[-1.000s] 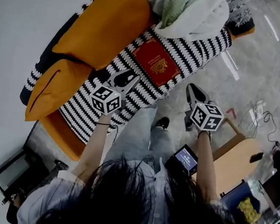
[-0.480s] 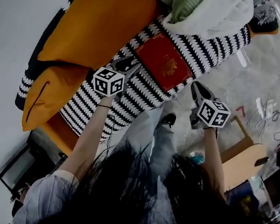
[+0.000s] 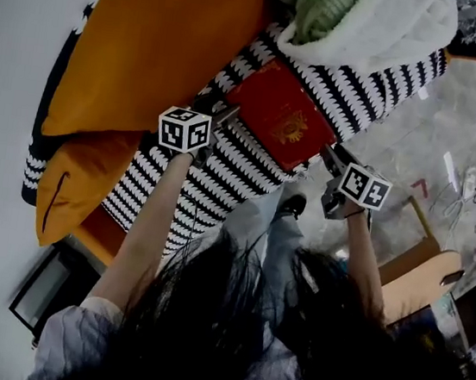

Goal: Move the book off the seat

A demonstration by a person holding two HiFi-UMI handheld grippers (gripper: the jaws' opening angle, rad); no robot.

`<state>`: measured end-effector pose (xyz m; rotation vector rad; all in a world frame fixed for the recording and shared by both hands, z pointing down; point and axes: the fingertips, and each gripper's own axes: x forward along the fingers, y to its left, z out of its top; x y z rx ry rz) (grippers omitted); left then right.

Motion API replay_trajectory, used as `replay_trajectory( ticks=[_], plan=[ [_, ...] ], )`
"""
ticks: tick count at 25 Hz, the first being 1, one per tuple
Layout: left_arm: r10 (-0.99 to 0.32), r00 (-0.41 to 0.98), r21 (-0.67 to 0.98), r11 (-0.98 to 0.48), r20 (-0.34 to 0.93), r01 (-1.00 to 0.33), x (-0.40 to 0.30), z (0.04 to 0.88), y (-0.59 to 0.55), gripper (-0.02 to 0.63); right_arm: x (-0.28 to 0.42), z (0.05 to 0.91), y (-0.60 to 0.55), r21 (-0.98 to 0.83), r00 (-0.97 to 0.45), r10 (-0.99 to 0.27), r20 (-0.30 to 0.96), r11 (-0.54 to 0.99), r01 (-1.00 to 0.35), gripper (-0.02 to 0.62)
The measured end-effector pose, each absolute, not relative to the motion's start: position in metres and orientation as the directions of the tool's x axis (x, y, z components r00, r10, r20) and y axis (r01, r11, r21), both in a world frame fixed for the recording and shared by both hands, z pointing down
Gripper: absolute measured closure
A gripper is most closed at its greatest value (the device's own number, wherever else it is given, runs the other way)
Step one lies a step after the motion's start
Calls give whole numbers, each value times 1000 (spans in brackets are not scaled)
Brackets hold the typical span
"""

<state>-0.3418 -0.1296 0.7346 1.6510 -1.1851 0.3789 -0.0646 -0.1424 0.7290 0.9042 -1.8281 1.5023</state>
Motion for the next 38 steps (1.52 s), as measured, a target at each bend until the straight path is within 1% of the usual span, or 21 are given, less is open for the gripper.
replay_trajectory(
  ticks=[5,8,11,13,15,22,28,30,33,36,38],
  plan=[
    [-492,511,576,-23,705,-817,-339,759,-139,325,-71,752,-143,-564,-569,-151,809,77,-822,393],
    [-467,551,604,-44,692,-796,-331,765,-142,324,-64,756,-145,-548,-546,-152,824,28,-836,394],
    [-470,578,639,-37,667,-768,-332,768,-146,324,-66,756,-150,-534,-526,-168,834,-5,-845,394],
    [-486,583,662,-13,651,-750,-334,769,-146,324,-69,755,-150,-520,-508,-188,840,-18,-854,394],
    [-498,584,674,1,641,-739,-335,770,-143,324,-70,754,-148,-507,-484,-216,848,-62,-860,394],
    [-473,607,677,-29,638,-735,-334,774,-147,321,-68,746,-153,-472,-415,-282,865,-179,-863,393],
    [-499,590,689,18,634,-725,-337,772,-144,321,-53,735,-156,-450,-358,-330,873,-269,-851,393],
    [-505,590,692,21,630,-721,-338,770,-142,321,-50,741,-152,-446,-365,-302,881,-271,-853,389],
    [-509,595,698,15,622,-716,-338,772,-142,317,-53,759,-144,-430,-382,-237,893,-204,-879,379],
    [-505,602,699,3,618,-715,-336,773,-144,314,-62,764,-148,-504,-454,-245,857,-211,-838,380],
    [-505,605,698,-6,616,-716,-336,775,-145,314,-67,765,-149,-539,-484,-263,835,-214,-814,396]
  ],
)
